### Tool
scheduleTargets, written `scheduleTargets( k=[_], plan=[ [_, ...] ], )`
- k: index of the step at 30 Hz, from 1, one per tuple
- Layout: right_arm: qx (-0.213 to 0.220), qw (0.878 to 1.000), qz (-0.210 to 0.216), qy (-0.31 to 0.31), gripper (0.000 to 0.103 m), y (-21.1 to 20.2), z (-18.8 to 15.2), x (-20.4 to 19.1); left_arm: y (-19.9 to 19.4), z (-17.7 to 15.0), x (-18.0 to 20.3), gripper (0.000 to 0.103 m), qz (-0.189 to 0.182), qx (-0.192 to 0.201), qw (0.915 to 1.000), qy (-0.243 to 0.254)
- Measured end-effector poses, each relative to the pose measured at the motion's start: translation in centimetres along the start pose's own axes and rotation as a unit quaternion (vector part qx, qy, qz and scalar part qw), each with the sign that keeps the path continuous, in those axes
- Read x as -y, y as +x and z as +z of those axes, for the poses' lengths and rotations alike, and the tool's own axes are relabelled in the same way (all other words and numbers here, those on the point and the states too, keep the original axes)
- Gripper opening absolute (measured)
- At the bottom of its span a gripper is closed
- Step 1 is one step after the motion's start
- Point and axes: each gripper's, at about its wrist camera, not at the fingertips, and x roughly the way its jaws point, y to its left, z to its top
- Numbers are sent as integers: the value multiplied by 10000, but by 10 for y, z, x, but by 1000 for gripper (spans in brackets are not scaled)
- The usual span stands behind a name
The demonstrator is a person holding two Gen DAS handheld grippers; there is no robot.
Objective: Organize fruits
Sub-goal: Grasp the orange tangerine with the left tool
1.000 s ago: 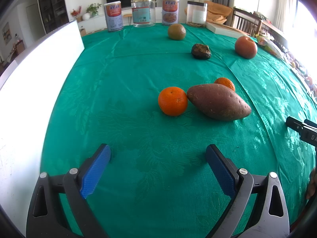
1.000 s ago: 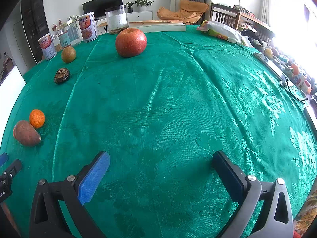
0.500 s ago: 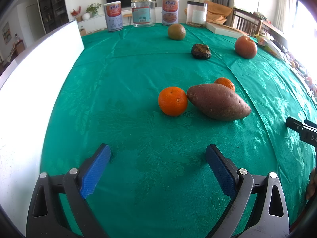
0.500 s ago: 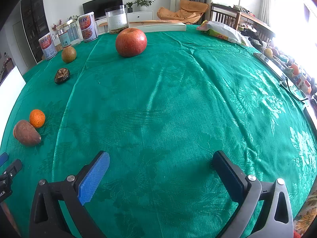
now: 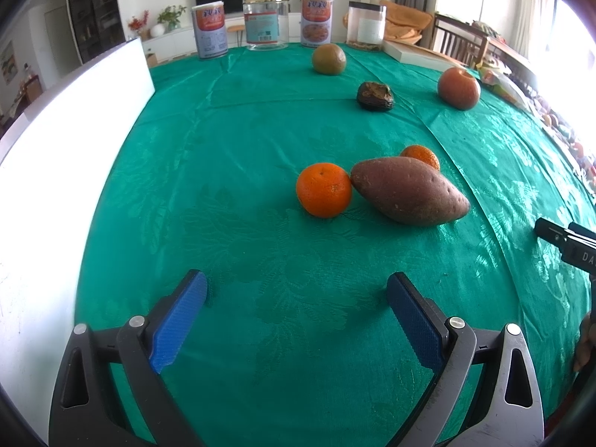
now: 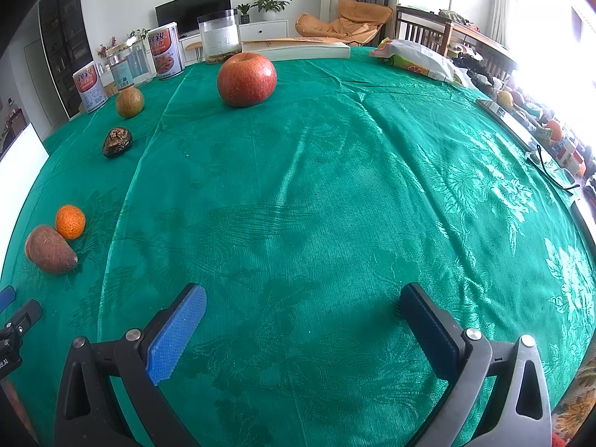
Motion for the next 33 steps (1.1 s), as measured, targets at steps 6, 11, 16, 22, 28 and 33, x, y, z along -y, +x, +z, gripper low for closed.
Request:
scheduleTargets(
  k=[6,11,16,22,28,33],
  plan=[
    [1,10000,0,0,103,0,0,0,13,18,-10,99,65,-131,9999,-36],
    [1,10000,-1,0,103,0,0,0,25,34,-18,99,95,-178,9998,-76],
    [2,10000,-2,0,103,0,0,0,28,38,-33,97,196,-207,9992,-296],
    [2,10000,-1,0,103,0,0,0,28,39,-23,96,-59,-164,9998,-44],
    [3,10000,-3,0,103,0,0,0,30,47,-2,89,-97,109,9990,430],
    [3,10000,-3,-1,103,0,0,0,29,51,7,33,-425,155,9967,667]
  ],
)
